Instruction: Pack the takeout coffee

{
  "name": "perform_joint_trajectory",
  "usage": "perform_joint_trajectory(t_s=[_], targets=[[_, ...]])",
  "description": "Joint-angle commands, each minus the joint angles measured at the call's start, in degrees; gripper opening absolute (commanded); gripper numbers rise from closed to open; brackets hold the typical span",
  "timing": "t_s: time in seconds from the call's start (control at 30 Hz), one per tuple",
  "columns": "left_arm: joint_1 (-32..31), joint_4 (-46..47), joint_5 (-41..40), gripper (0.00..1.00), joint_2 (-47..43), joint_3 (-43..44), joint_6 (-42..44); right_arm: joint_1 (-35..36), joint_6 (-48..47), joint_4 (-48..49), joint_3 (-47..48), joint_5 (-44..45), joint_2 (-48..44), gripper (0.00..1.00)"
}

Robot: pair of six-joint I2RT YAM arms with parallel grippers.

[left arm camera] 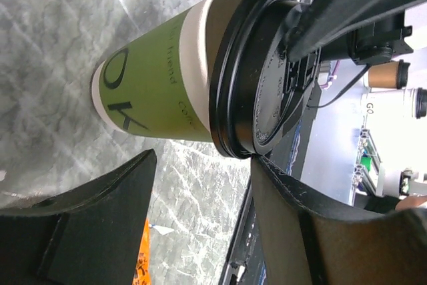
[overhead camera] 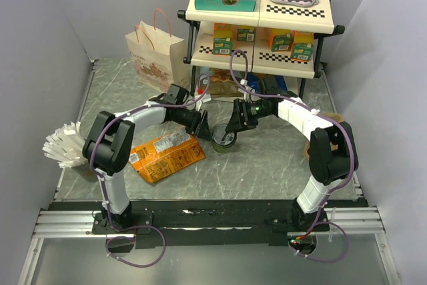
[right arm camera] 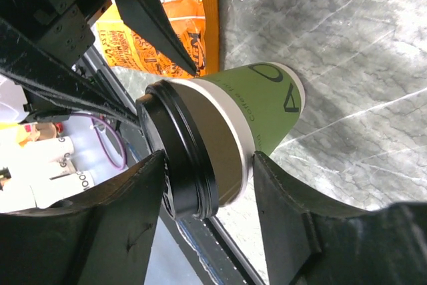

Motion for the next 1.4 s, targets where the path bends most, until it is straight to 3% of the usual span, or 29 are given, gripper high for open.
perform_joint_trajectory(t_s=[0.0,0.47,1.07,1.37], targets=[[1.0,-0.1,-0.1,0.64,0.6,1.8,1.6,0.9,1.0,-1.4,2.0,-0.7,1.5,0.63],[1.2,-4.1,1.4,0.64,1.9,5.0,2.9,1.0,1.2,-2.2,3.7,0.1,2.4,0.61],[2.0,-15.1,3.3,0.66,2.6,8.5,13.4,1.0,1.4,-2.4,4.1,-0.2,2.9,0.61],[0.8,-11.7,-0.3,0.66,4.4,9.3,11.0,1.0,2.0,-1.5,3.0,-0.7,2.4,0.66]])
